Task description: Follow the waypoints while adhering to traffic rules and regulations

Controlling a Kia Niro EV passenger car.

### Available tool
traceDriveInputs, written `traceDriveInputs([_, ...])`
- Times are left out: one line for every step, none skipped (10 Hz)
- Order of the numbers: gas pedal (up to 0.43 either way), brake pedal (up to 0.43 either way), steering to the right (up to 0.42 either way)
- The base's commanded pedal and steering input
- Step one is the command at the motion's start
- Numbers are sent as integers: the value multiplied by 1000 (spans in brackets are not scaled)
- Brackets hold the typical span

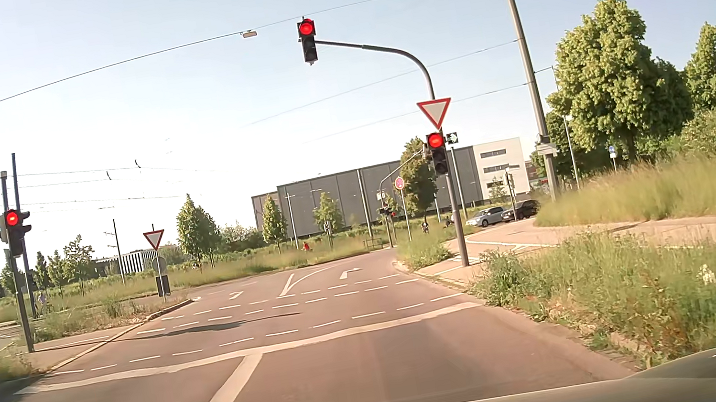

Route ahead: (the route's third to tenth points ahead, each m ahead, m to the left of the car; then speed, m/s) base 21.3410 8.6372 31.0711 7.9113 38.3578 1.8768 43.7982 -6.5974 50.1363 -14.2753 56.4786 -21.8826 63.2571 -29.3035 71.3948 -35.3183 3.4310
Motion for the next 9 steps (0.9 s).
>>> traceDriveInputs([0, 116, -39])
traceDriveInputs([0, 171, -39])
traceDriveInputs([0, 201, -39])
traceDriveInputs([0, 232, -39])
traceDriveInputs([0, 244, -39])
traceDriveInputs([0, 244, -39])
traceDriveInputs([0, 226, -39])
traceDriveInputs([0, 238, -38])
traceDriveInputs([0, 238, -38])
